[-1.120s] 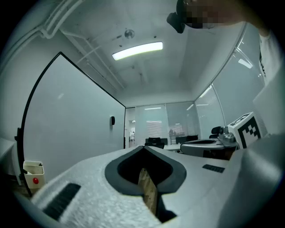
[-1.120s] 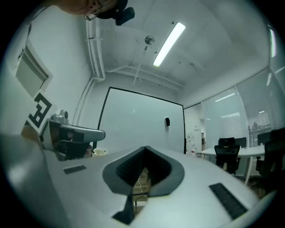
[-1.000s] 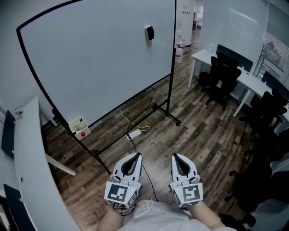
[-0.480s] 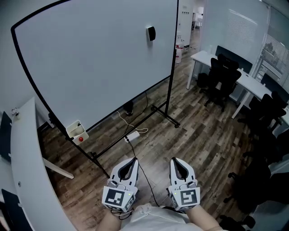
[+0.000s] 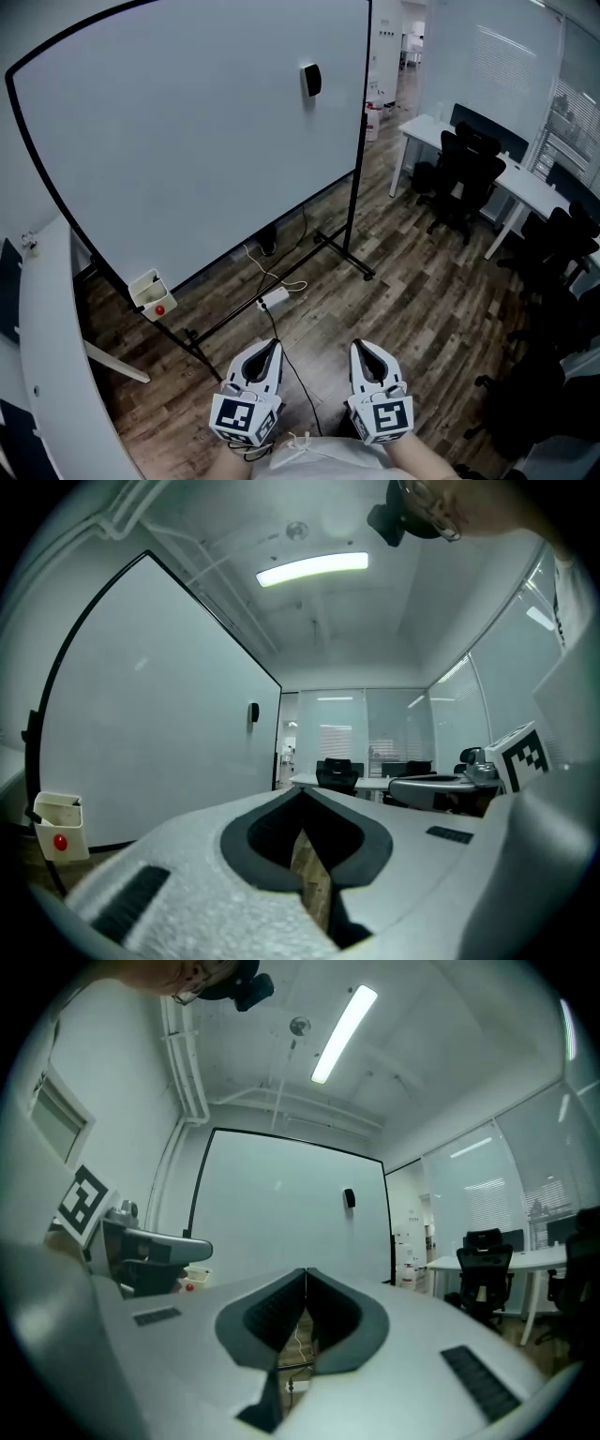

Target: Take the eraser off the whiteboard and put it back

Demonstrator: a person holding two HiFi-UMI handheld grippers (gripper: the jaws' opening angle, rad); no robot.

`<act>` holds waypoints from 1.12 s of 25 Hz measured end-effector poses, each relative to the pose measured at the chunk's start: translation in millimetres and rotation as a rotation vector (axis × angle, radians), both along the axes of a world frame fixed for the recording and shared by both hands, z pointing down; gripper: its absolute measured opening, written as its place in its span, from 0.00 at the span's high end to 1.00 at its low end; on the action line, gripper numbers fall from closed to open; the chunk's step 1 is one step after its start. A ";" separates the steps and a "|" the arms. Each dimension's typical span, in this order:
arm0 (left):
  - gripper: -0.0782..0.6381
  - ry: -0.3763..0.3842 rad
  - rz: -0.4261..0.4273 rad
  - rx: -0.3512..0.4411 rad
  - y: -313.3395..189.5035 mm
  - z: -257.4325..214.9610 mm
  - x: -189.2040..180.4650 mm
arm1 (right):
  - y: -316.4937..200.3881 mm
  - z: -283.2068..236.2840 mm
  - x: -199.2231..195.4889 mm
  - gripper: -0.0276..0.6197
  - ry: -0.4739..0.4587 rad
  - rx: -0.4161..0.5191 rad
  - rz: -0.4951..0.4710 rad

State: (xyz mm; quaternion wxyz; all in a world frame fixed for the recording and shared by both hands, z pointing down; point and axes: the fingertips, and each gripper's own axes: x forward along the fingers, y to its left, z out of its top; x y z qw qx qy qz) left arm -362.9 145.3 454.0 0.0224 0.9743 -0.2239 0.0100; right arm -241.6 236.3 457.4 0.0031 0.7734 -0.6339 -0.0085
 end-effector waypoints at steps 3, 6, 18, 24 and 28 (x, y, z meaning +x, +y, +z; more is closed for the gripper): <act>0.87 -0.006 -0.033 0.016 -13.8 -0.6 32.2 | -18.0 -1.1 36.1 0.92 -0.008 0.021 -0.031; 0.87 -0.018 -0.059 0.025 -24.2 0.8 82.7 | -31.4 -1.9 87.2 0.91 -0.020 0.035 -0.065; 0.87 -0.018 -0.182 0.041 -58.3 -3.1 265.1 | -96.0 1.9 264.3 0.91 -0.021 -0.083 -0.296; 0.87 -0.053 -0.242 0.038 -112.7 -4.7 295.5 | -151.8 5.4 293.2 0.91 -0.022 -0.078 -0.362; 0.87 -0.048 -0.264 0.062 -164.4 -9.5 315.3 | -207.1 3.8 311.2 0.91 -0.002 -0.072 -0.378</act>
